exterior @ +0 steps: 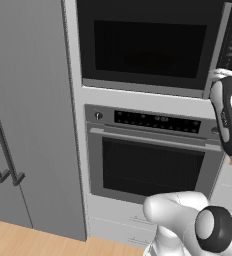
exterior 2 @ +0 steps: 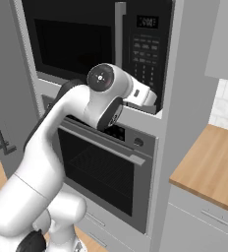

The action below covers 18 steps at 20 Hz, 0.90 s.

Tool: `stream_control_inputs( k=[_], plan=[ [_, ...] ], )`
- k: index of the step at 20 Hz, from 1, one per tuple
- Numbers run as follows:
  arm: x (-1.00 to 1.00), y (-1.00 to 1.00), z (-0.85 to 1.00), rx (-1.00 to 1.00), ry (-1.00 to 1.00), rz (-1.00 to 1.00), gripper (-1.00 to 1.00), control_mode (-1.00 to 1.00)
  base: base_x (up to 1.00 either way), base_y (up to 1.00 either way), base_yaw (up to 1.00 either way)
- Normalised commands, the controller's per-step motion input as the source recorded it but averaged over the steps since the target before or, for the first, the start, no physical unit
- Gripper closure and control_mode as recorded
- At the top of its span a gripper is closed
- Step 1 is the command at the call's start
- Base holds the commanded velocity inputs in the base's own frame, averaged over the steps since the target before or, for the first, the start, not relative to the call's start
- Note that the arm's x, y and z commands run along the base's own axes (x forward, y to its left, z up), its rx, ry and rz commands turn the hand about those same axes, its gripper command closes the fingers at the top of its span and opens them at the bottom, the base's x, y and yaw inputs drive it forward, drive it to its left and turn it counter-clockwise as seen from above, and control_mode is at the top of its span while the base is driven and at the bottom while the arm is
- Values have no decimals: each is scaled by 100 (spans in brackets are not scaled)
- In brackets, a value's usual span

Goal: Pick the bell pepper from the sink and place it in the bowl. Then pick the bowl and place it in the microwave. Then close the microwave door and press the start button.

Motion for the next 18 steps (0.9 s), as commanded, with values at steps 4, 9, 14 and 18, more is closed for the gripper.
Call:
stream_control_inputs(
  k=[4,9,14,18],
  plan=[
    [22,1,-19,0,0,0,100,-100,0,0,0],
    [24,0,-21,0,0,0,100,-100,0,0,0],
    [19,0,-3,0,0,0,100,-100,0,0,0],
    [29,-12,0,0,0,0,100,-100,0,0,0]
  ],
)
